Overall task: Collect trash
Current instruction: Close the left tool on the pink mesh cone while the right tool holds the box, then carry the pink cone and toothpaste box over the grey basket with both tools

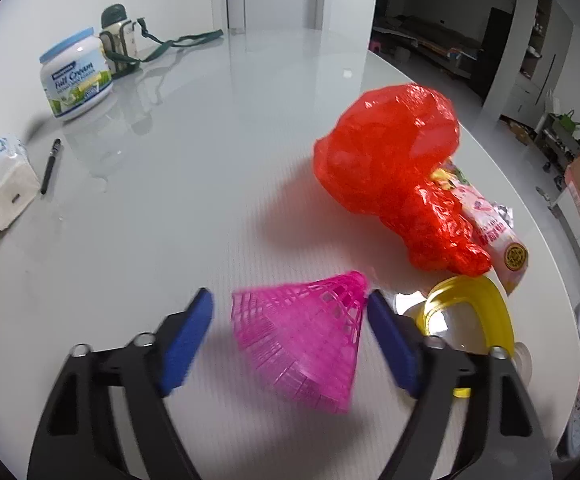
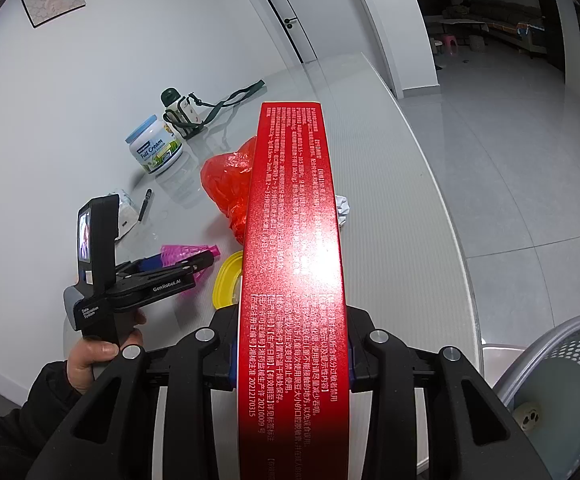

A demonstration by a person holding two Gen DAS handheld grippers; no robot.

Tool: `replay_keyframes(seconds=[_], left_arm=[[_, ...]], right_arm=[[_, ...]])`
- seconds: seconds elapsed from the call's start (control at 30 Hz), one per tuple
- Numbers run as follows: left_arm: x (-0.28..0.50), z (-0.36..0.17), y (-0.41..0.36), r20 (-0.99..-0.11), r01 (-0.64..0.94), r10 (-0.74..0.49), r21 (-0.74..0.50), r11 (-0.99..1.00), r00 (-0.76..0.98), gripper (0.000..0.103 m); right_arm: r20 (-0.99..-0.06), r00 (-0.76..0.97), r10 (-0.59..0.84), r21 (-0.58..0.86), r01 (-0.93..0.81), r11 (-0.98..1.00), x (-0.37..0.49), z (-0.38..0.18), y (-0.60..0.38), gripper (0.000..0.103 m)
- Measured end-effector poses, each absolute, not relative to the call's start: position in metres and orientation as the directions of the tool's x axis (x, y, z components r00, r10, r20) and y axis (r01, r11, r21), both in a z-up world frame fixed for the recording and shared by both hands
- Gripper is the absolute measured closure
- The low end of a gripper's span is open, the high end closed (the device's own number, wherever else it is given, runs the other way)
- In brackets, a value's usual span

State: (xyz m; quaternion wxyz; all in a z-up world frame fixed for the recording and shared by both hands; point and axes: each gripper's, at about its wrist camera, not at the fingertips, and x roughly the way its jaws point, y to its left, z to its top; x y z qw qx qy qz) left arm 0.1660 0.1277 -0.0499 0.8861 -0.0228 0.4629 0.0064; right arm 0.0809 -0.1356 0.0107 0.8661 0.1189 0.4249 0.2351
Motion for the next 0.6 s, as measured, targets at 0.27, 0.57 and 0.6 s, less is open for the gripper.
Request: replay_keyframes(seconds=[0.27,0.57,0.6], left_arm=[[0.158,-0.051,0.125,-0.826,-0.022,-0.051,-0.076,0.997,0.561,0.060],[0.139,-0.037,0.125,-0.808,-0.033,-0.051,-0.087,0.996,0.587,0.067],[0.136,-0.035,0.124,-0.805,-0.033,-0.052,-0.088,0.996,0.590,0.067]], right_arm=[[-0.681,0.527,0.509,0.408,-0.304,0.861,0.081,0.009,-0.136,0.068],[-0.676,0.530,0.511,0.412,-0.303,0.859,0.079,0.009,-0.139,0.068],[-0.675,0.531,0.512,0.413,-0.303,0.859,0.078,0.009,-0.139,0.068]])
